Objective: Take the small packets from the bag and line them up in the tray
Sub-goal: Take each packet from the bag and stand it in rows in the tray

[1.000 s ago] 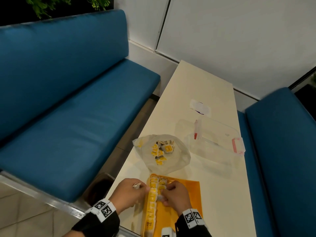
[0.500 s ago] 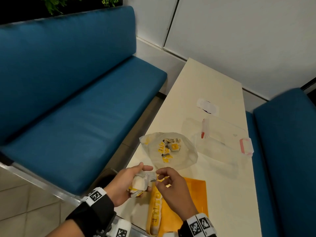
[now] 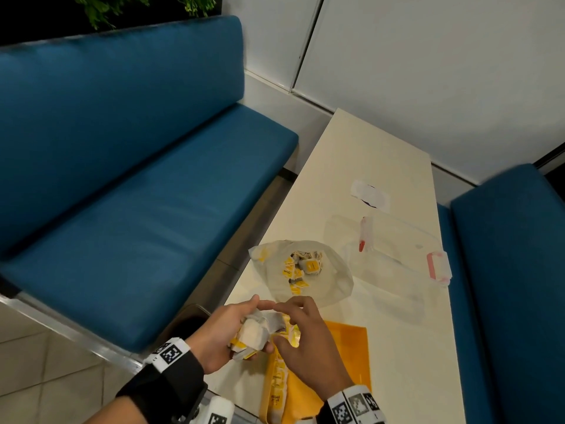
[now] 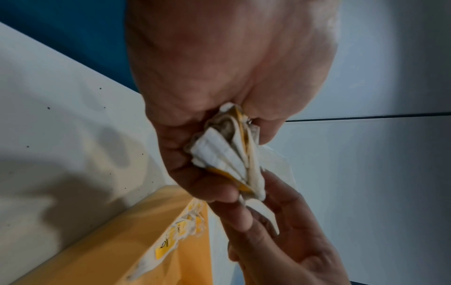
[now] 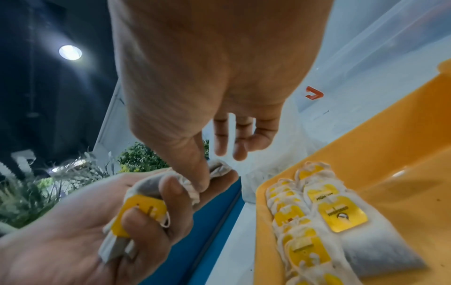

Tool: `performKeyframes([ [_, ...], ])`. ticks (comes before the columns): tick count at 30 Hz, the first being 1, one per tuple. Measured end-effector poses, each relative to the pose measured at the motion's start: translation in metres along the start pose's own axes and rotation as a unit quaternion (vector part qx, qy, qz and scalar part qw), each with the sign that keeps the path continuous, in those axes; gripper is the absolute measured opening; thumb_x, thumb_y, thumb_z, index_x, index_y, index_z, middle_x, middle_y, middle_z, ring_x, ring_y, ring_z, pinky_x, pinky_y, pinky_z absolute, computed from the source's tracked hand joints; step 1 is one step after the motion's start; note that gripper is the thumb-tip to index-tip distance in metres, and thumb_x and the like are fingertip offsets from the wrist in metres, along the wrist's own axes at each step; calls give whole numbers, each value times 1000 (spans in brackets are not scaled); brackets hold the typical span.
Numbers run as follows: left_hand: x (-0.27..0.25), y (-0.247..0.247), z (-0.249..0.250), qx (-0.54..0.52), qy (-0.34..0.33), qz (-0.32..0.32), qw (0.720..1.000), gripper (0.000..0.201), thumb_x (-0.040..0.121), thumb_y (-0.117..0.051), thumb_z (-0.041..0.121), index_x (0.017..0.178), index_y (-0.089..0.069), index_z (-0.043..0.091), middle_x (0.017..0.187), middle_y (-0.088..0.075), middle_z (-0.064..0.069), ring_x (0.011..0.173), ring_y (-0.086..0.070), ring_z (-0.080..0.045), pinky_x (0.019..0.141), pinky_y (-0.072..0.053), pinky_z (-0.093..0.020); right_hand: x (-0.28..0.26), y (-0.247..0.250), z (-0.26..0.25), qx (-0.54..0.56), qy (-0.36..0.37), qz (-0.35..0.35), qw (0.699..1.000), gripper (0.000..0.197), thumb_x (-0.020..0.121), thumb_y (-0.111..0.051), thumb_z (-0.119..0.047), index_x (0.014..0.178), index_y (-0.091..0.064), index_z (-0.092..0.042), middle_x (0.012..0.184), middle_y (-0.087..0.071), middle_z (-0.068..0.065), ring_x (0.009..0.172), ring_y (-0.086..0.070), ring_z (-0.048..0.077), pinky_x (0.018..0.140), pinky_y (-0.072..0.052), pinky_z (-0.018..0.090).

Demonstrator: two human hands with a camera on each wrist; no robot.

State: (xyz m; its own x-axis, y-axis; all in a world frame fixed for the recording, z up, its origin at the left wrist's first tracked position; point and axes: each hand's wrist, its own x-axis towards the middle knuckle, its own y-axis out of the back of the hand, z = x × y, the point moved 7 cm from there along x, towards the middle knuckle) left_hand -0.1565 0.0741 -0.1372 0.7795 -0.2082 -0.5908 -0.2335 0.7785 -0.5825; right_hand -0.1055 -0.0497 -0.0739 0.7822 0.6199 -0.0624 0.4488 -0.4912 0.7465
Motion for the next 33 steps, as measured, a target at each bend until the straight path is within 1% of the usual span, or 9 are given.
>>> performKeyframes([
  [2,-1,-1,-1,8,4,-7,1000,45,104,-44,48,122,-73,19,119,-70,-29,73,-65,-33,58,-46,-33,0,-3,-5,-39,43,-3,998,54,83,-71,-23,117,-53,-61,121,-41,-26,117,-43,-5,92,-42,7],
  [8,-6,-1,-2,23,17,-5,1000,44,104,-44,48,122,-74,21,100,-72,-21,79,-67,-35,56,-46,-31,-1,-6,-3,-89,78,38,992,13,90,-63,-28,99,-72,-28,102,-56,-16,101,-53,5,84,-49,21],
  [12,-10,5,-1,28,15,7,999,40,104,-48,45,122,-72,19,112,-75,-17,78,-67,-30,53,-48,-29,-3,3,-1,-79,64,65,993,10,92,-60,-29,92,-69,-26,93,-58,-15,88,-55,2,74,-44,14],
  [15,-10,11,4,73,-33,32,996,31,99,-61,37,120,-72,16,114,-75,-15,78,-67,-25,56,-47,-28,-4,14,16,59,-47,108,991,11,88,-70,-14,85,-71,-24,85,-67,-12,82,-63,3,69,-44,11],
  [17,-10,13,8,113,-79,58,989,23,94,-70,28,115,-75,18,109,-76,-12,75,-68,-22,58,-48,-29,-5,15,29,173,-122,114,971,17,86,-72,-5,84,-72,-22,81,-72,-6,78,-66,5,70,-50,18],
  [20,-7,7,9,180,-129,68,973,21,88,-78,21,109,-78,24,98,-77,-8,73,-68,-20,59,-50,-31,-6,11,35,285,-146,112,941,14,84,-71,4,83,-70,-10,75,-67,2,71,-61,14,66,-54,30],
  [23,-6,-1,13,248,-174,89,949,10,87,-80,23,96,-81,28,88,-77,-4,69,-68,-14,56,-51,-27,-6,7,33,338,-161,97,922,7,83,-70,8,84,-65,2,73,-62,9,69,-60,17,62,-55,30],
  [29,-2,-4,21,356,-227,110,900,5,82,-84,28,84,-80,25,84,-76,5,71,-70,-10,57,-51,-19,-6,12,32,237,-129,104,957,15,81,-77,-3,86,-73,-17,84,-74,-3,79,-67,14,72,-53,20],
  [33,1,0,20,360,-225,104,899,15,82,-84,26,96,-80,31,93,-76,15,78,-70,-5,58,-51,-17,-7,21,36,239,-124,94,958,14,78,-81,-6,78,-74,-18,80,-73,0,76,-66,14,70,-53,22],
])
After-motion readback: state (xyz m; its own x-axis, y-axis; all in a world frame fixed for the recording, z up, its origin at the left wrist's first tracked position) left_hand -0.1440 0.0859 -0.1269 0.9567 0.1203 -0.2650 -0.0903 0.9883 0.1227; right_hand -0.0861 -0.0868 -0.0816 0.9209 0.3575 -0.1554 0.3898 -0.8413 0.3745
